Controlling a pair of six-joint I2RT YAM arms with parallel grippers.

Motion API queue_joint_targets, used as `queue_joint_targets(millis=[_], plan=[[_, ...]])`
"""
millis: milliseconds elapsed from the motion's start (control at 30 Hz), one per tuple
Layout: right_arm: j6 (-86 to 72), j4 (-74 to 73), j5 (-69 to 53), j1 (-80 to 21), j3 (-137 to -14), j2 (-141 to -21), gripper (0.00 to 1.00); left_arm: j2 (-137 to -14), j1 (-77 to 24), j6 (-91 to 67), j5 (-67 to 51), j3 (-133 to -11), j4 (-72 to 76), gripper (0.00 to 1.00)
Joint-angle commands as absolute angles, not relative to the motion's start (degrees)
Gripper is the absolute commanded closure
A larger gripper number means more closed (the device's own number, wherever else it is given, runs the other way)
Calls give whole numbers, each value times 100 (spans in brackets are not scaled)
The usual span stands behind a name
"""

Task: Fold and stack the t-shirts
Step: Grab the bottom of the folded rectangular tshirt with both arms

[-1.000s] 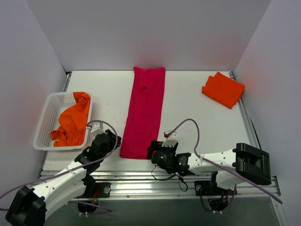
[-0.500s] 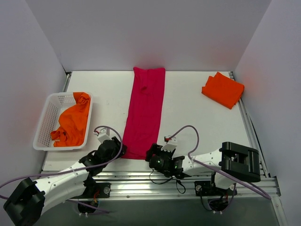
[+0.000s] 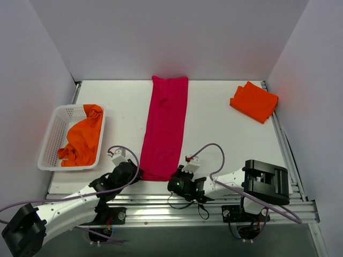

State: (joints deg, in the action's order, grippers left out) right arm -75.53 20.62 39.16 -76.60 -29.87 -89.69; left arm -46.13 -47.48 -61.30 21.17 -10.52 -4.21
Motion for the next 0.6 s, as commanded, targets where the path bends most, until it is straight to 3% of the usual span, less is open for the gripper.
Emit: queue_joint_targets(millis=[0,100,233,567], plan=[[-7804,1477,4086,-7708,-2997,-8921,99,-4518,-4799,-6152,2250,-949,-422,79],[-7892,1187,4210,-7708,-2918,-8693,100,-4579,-4825,-6091,2250,-914,-256,90],[-8076,678,4446,-7717,-2848,-8246,100,-4693,-4895,-5959,2215,-958,-114,98],[-8718,-817,4869,-7972,-2470,-6953,100,-4605,-5396,-6038,2347,-1098,-614,98]])
